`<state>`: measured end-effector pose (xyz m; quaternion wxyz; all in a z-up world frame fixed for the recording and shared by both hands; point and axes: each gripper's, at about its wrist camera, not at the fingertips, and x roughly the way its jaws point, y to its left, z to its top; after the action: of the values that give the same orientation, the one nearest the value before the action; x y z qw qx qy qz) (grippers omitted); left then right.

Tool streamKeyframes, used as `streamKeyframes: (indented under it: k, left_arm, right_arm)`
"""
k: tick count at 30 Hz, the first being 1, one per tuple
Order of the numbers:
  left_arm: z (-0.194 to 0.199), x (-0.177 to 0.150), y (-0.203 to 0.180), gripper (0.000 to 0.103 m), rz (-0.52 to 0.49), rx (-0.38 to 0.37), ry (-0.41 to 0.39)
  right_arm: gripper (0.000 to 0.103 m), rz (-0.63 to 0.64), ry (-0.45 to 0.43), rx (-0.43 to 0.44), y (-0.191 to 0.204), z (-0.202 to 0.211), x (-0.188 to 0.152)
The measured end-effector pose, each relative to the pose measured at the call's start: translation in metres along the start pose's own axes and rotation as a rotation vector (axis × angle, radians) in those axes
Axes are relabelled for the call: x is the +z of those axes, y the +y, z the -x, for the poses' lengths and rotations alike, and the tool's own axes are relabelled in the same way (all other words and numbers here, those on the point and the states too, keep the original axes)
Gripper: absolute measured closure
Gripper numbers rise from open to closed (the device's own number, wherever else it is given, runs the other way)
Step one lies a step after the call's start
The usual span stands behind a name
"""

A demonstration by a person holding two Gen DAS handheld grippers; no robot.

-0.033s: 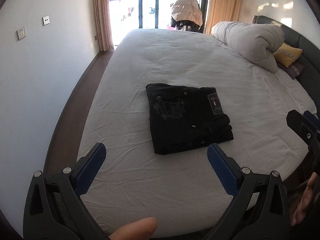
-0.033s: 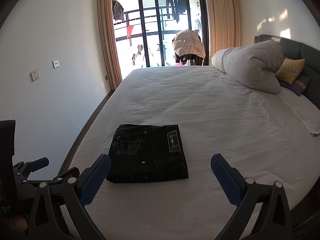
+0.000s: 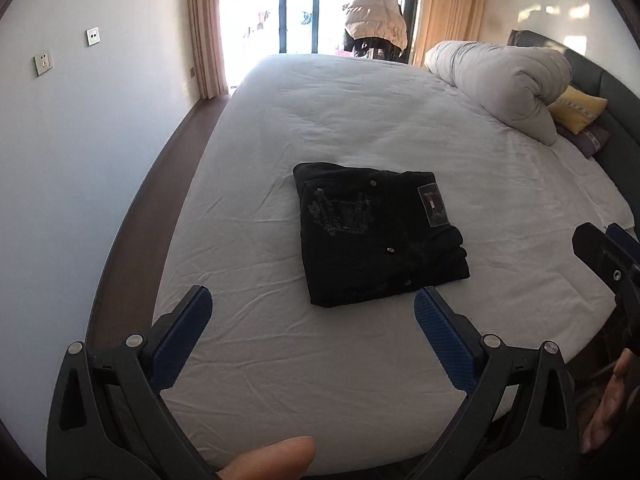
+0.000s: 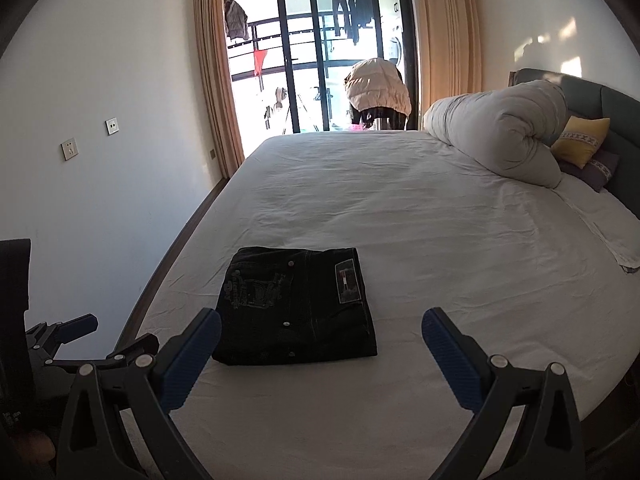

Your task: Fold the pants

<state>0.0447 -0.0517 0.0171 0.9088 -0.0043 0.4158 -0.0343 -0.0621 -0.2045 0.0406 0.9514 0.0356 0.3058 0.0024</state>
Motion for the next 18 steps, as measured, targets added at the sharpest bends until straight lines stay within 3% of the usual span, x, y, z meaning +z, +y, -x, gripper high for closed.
streamKeyframes:
  k: [18]
  left_arm:
    - [-0.0082,-0.0018,0.002,0.0,0.0,0.011,0.022]
  right_arm:
    - [0.0,-0.012,0.047,-0.006,-0.0028,-0.0057,-0.0042]
